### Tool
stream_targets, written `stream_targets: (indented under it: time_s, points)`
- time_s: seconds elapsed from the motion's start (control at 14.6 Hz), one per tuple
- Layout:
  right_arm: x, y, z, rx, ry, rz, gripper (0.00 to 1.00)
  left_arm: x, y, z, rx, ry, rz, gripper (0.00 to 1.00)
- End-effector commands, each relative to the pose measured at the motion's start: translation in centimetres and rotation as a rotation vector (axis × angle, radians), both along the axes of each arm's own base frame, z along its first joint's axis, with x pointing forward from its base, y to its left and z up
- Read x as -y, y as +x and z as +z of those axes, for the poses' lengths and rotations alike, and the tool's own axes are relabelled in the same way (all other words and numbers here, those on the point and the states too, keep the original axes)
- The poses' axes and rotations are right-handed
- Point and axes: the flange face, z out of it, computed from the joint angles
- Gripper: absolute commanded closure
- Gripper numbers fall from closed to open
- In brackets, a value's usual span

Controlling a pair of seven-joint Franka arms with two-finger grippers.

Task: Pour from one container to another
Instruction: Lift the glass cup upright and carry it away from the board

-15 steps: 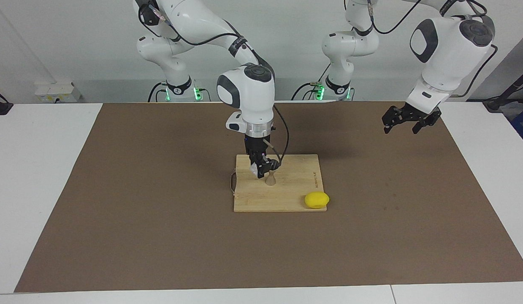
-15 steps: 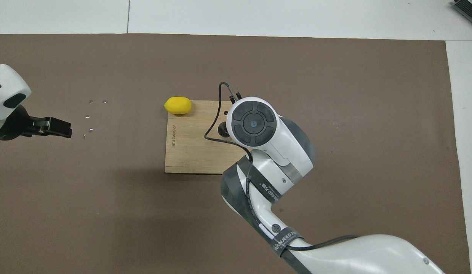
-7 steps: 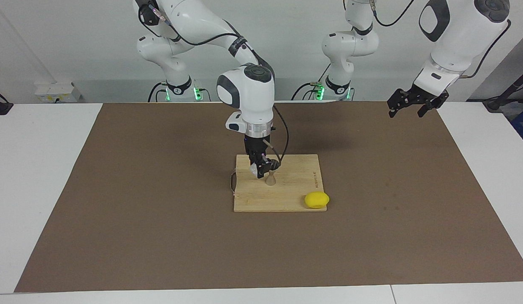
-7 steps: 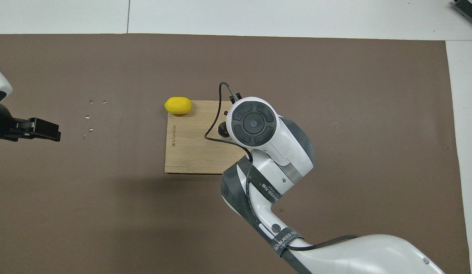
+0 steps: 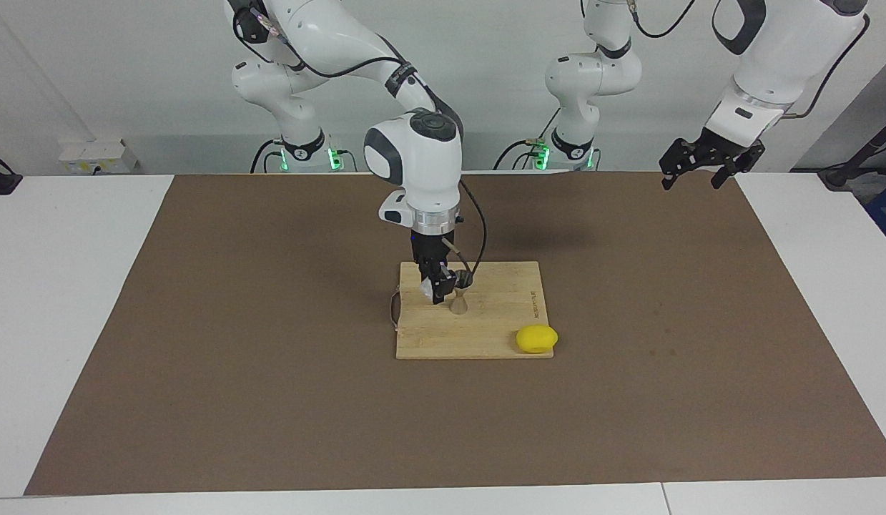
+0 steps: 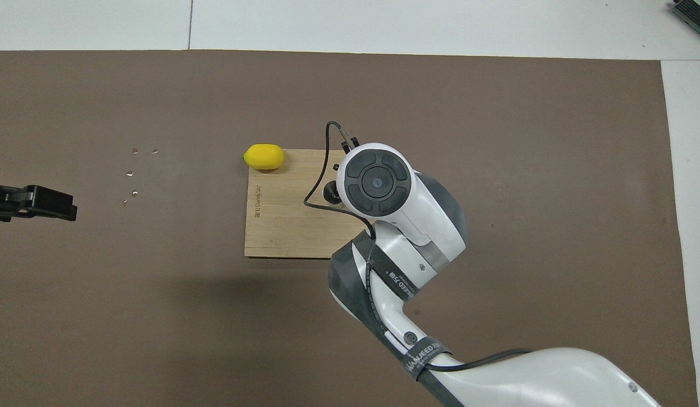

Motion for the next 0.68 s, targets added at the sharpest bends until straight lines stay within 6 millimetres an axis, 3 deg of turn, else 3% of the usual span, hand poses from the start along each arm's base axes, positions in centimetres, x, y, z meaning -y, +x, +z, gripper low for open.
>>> stream_targets:
  time_s: [0.0,0.62]
  points:
    - [0.5,0.7,0.5,-0.030,0.045,-0.003,1.00,-0.3,-0.6,0.3,-0.002,0.022,0.014,0.00]
    - [4.5,2.5,0.4,-0.144,0.217,-0.091,1.00,-0.7,-0.5,0.9,0.014,0.021,0.025,0.00]
